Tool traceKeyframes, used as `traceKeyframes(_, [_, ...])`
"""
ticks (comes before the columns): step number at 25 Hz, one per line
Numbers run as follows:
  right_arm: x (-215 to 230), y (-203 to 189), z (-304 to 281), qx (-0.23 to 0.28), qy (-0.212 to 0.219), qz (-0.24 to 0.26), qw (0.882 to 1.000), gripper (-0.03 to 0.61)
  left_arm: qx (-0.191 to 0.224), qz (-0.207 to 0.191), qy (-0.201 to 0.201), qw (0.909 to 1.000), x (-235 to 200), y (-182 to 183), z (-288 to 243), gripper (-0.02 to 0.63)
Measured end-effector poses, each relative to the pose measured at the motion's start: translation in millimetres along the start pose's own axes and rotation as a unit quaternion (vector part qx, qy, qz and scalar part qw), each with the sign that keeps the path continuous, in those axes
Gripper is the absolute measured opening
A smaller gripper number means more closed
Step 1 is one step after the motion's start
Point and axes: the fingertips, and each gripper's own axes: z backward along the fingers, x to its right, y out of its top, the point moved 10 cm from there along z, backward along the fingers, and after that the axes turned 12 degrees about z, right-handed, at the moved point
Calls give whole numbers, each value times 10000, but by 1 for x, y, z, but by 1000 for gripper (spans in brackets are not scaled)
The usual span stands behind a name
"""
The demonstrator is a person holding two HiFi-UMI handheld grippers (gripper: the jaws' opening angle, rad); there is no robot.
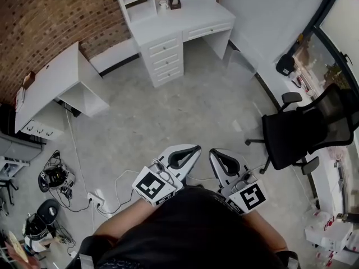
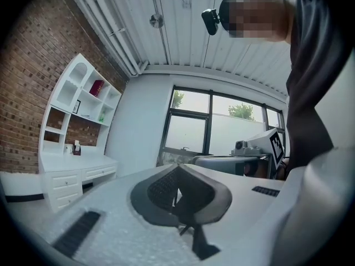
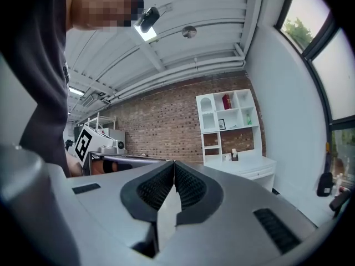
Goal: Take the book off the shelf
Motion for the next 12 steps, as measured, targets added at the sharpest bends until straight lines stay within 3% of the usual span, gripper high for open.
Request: traceKeyframes(12, [45,23,-143,167,-215,95,9996,17,82,-165,-214,9996,-138,79,-11,8])
